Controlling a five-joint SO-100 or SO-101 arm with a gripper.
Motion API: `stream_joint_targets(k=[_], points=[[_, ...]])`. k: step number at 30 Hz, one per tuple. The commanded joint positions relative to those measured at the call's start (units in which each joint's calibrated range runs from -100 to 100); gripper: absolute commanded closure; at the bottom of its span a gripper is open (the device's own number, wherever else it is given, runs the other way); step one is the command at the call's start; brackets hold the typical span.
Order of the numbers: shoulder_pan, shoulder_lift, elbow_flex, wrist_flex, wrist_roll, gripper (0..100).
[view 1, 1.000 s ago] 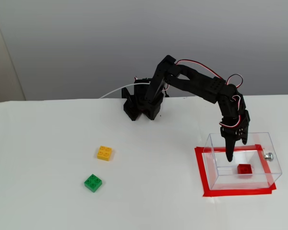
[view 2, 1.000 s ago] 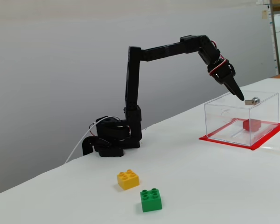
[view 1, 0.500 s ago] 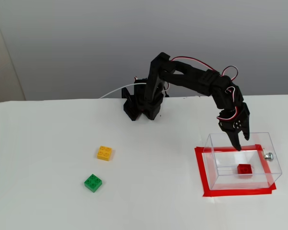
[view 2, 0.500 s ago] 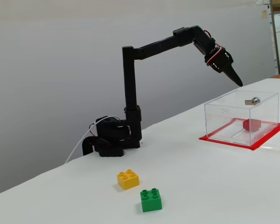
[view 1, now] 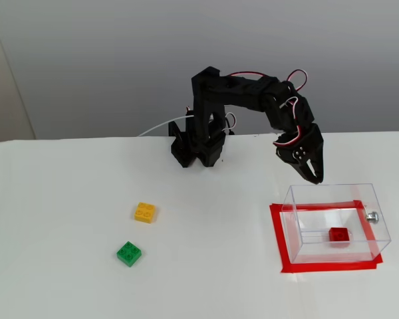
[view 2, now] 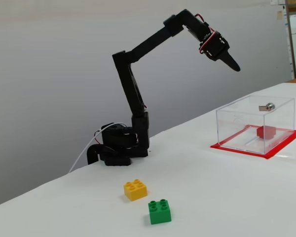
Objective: Pick the red lego brick and place it into the transparent box
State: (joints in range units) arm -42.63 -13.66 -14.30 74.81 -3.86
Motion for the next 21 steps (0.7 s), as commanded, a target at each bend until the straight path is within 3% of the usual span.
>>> stream_joint_targets(k=[1, 21], points=[[4.7, -5.8, -0.5, 1.1, 0.2, 99], [35.4, -24.2, 1.5, 11.9, 0.2, 99]])
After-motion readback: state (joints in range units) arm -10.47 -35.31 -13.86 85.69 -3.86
